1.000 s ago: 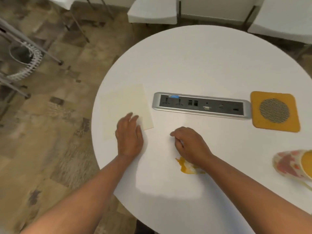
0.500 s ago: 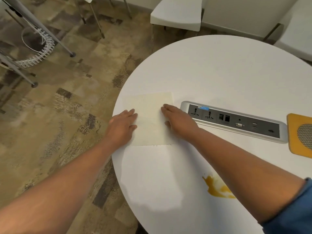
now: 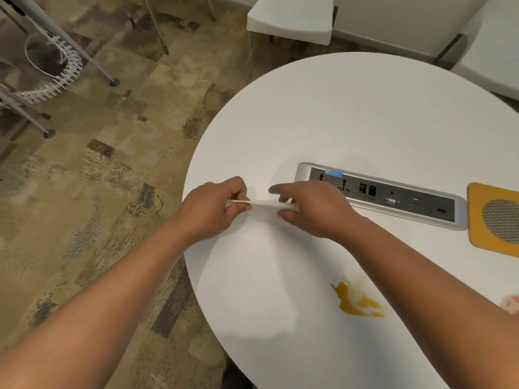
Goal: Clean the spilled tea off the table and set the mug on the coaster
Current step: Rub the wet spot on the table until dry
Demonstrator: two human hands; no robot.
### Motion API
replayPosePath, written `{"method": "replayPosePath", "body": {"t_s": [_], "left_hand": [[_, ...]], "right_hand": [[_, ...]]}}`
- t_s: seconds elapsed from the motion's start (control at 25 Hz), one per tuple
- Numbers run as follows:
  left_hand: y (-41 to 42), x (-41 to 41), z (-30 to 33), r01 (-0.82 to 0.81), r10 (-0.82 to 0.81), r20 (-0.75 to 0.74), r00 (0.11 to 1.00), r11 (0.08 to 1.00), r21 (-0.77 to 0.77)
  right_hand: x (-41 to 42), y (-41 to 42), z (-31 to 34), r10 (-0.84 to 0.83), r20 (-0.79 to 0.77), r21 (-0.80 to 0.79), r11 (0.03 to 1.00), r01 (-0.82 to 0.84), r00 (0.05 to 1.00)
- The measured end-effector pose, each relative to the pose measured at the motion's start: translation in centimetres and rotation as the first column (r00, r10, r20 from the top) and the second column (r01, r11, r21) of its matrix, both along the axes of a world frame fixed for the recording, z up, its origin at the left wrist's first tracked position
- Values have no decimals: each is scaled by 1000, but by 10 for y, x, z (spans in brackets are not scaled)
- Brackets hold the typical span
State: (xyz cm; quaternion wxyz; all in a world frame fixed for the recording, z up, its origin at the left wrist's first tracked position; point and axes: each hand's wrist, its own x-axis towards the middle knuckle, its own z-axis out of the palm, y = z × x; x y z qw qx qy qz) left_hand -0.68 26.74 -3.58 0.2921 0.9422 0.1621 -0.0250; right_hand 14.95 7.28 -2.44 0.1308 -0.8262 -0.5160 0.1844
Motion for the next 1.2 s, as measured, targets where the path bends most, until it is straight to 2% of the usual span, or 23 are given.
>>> {"method": "replayPosePath", "body": {"t_s": [0.08, 0.24, 0.36, 0.48, 0.6, 0.72, 0.84, 0.96, 1.08, 1.2], "left_hand": [[-18, 11, 13, 88, -88, 1, 996, 993, 83], [-66, 39, 23, 254, -294, 111, 949, 926, 280], [-114, 59, 12, 345, -392, 84, 916, 878, 333], [-155, 70, -13, 461, -489, 24, 872, 836, 296], [-182, 78, -36, 543, -544, -62, 837, 810, 221], [-196, 87, -50, 604, -574, -188, 797, 752, 263], [-204, 96, -49, 654, -593, -277, 756, 694, 301], [-213, 95, -45, 710, -614, -357, 704, 613, 347], [-217, 89, -41, 770, -667, -390, 635, 583, 257], [-219, 86, -37, 838, -745, -384, 545, 505, 208]], "right_hand": [[6, -16, 8, 42, 78, -18, 999, -40, 996], [24, -64, 18, -15, 123, 51, 999, 9, 992], [30, -111, 11, -23, 196, 48, 999, 14, 980], [29, -159, -12, -46, 215, -21, 998, 51, 975], [25, -203, -39, -69, 154, -115, 990, 87, 986], [17, -226, -61, -59, 133, -223, 971, 87, 989], [11, -225, -67, -77, 155, -246, 962, 114, 985], [1, -228, -70, -46, 103, -277, 958, 73, 994], [-15, -246, -71, -94, -42, -253, 964, 80, 995], [-45, -256, -65, -224, -115, -222, 955, 195, 968]]}}
